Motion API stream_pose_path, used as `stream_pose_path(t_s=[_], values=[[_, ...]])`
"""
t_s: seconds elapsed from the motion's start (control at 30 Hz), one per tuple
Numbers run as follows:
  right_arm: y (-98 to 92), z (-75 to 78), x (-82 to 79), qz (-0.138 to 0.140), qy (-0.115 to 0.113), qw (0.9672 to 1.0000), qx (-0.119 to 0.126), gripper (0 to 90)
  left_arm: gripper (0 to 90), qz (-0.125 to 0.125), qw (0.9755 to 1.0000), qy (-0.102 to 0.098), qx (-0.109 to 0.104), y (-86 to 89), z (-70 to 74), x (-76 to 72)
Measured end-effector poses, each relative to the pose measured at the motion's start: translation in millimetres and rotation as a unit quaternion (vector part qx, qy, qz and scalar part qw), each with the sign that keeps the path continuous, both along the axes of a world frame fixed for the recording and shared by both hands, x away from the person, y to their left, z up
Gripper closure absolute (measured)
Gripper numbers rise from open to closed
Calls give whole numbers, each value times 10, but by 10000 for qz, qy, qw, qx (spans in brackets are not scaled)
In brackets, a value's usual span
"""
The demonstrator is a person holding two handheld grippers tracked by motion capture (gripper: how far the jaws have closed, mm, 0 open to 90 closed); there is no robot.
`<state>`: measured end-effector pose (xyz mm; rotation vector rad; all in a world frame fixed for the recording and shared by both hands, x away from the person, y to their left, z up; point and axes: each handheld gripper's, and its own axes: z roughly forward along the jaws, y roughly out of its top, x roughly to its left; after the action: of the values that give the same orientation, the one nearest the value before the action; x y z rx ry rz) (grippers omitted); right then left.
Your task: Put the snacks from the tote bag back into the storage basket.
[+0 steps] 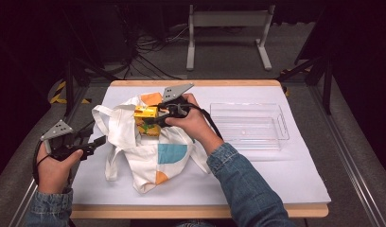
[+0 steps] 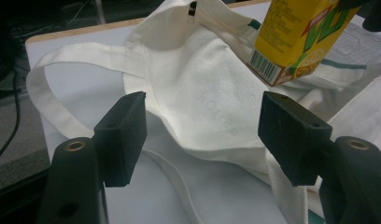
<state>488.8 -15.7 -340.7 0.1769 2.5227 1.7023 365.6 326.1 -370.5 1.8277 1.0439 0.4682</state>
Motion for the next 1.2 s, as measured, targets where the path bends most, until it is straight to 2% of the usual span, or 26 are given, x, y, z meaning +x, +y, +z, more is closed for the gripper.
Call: stream_pose_path(t_s=[0.47, 1.2], values=[[-284, 338, -77, -50, -234, 9996, 170, 514, 313, 14, 10000, -1, -7, -13, 3, 16], [-965, 725, -249, -152, -247, 9992, 268, 513, 272, 10, 10000, 33, -58, -25, -5, 48]])
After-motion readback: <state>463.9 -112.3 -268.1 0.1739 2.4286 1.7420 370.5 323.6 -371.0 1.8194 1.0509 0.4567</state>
